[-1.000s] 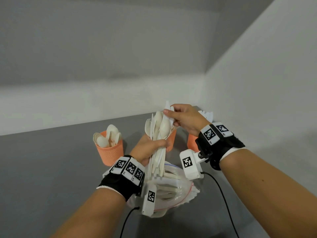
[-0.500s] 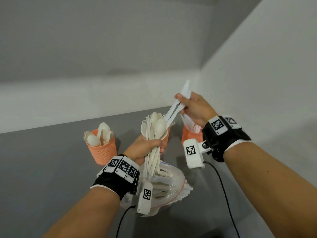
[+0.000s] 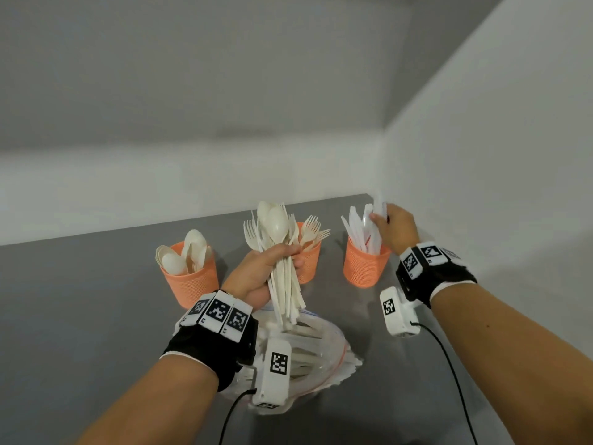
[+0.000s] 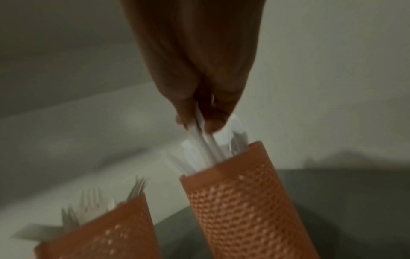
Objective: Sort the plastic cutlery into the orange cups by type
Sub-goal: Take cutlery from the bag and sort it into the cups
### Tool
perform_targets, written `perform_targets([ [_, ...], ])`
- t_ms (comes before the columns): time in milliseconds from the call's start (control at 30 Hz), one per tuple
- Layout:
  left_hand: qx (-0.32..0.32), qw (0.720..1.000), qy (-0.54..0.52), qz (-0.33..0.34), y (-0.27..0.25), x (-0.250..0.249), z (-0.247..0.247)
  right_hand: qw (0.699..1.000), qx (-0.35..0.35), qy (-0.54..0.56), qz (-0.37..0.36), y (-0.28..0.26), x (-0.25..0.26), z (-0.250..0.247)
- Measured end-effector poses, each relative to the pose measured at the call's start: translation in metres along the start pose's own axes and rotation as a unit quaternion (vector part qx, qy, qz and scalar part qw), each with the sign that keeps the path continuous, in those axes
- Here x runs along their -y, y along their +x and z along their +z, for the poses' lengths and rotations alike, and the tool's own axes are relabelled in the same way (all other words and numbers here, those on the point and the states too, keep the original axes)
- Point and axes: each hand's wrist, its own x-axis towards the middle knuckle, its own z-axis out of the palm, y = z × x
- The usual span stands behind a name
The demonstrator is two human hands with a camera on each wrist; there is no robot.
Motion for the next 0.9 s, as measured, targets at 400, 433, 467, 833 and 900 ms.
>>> perform_targets([
  [400,-0.036,0.992,-0.124,0.002,0.015,0.003,-0.008,0.962,0.105,0.162,-0.194,-0.061,0.087,0.019],
  [433,-0.041,0.992,-0.119,0.011,0.015,0.003,-0.008,0.954,0.143,0.170,-0.201,-0.071,0.093,0.024],
  [467,-0.042,0.992,-0.118,0.011,0.015,0.003,-0.009,0.949,0.168,0.165,-0.208,-0.080,0.096,0.028],
  [833,-0.072,0.990,-0.095,0.080,0.007,0.002,-0.001,0.956,0.239,0.106,-0.132,-0.104,0.110,0.063],
  [900,-0.068,0.990,-0.092,0.081,0.005,0.001,-0.001,0.953,0.248,0.117,-0.130,-0.103,0.112,0.066],
])
